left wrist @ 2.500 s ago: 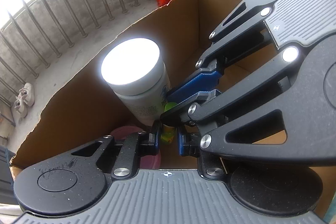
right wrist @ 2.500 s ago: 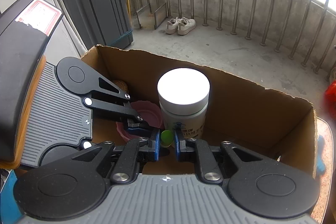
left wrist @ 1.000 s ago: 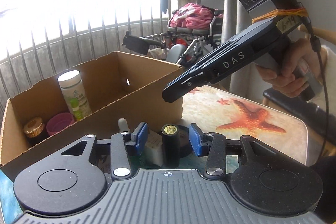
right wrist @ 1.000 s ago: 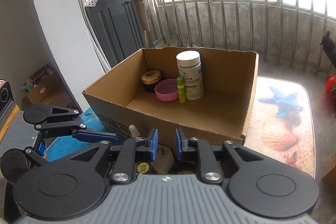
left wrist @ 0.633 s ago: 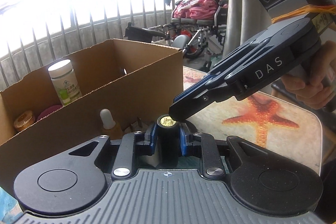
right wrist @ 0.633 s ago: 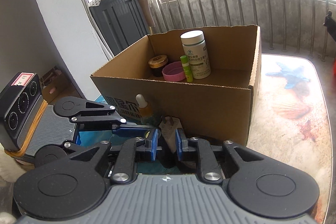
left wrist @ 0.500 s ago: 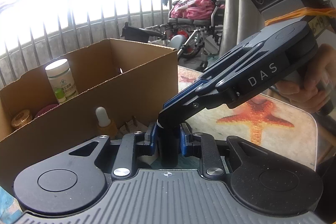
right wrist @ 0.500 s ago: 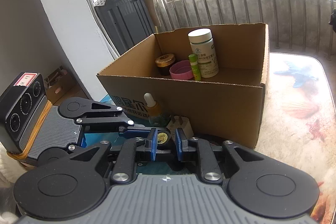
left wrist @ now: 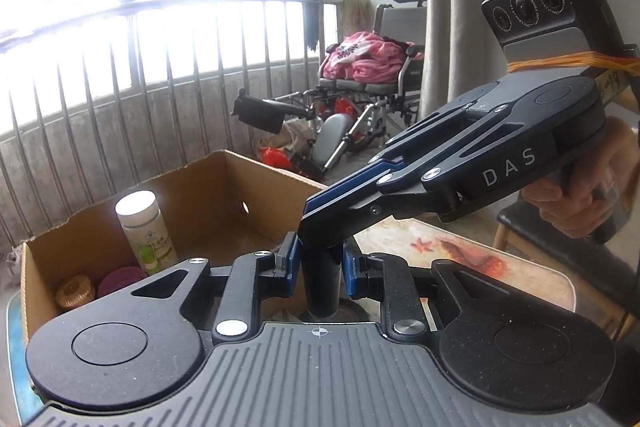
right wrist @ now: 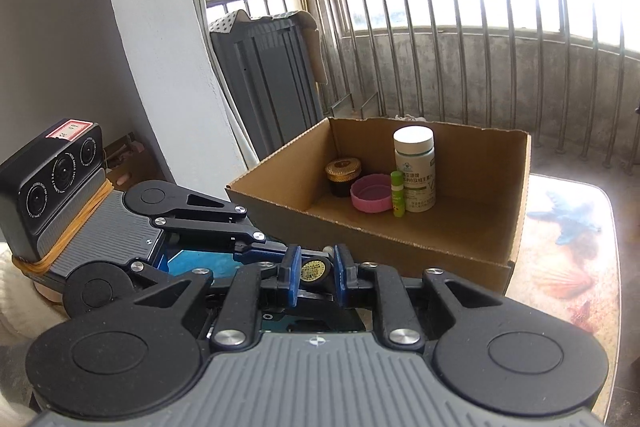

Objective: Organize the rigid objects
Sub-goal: 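Grasp the black cylinder with the gold top using the right gripper, then carry the black cylinder into the box and lower it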

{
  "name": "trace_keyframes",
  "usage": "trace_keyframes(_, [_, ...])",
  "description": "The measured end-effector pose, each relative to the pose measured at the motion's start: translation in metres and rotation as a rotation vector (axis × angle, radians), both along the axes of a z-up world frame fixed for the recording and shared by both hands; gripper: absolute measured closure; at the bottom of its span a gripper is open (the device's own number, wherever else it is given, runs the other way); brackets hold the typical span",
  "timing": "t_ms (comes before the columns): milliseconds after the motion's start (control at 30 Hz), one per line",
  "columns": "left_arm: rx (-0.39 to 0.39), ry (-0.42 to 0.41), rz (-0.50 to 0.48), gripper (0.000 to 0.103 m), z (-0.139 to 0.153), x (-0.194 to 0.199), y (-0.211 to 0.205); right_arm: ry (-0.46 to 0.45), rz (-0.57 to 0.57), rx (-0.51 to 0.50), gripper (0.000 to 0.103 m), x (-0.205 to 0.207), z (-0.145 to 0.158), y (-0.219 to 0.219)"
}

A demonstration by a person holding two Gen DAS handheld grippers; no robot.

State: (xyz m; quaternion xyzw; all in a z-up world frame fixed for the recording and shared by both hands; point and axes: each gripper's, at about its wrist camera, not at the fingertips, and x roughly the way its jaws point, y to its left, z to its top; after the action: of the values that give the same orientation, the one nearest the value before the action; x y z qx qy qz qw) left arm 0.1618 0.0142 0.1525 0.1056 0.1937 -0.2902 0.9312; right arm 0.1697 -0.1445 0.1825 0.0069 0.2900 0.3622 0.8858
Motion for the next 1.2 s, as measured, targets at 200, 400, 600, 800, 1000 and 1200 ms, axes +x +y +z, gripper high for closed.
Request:
trace_keyframes(200, [-0.014,0.048,0.007,0.082,0.033,0.065,0.009,-0.072,-0.026,-0.016,0.084,0.048,0.045,0.008])
trace_keyframes(400, [0.045,0.160,0.082,0.082,0.006,0.133,0.016,0.032,-0.060,-0.039,0.084,0.126,0.027,0.024])
trace_keyframes(600, [0.168,0.235,0.127,0.082,-0.017,0.166,0.025,0.128,-0.096,-0.052,0.084,0.178,-0.010,0.041])
trace_keyframes(800, [0.255,0.278,0.134,0.082,-0.028,0.180,0.024,0.225,-0.115,0.001,0.084,0.202,-0.032,0.040])
trace_keyframes(1000, [0.284,0.297,0.147,0.082,-0.035,0.186,0.027,0.312,-0.136,0.023,0.084,0.218,-0.048,0.040])
trace_keyframes(1200, [0.306,0.312,0.155,0.082,-0.037,0.190,0.025,0.300,-0.144,-0.007,0.084,0.219,-0.052,0.044])
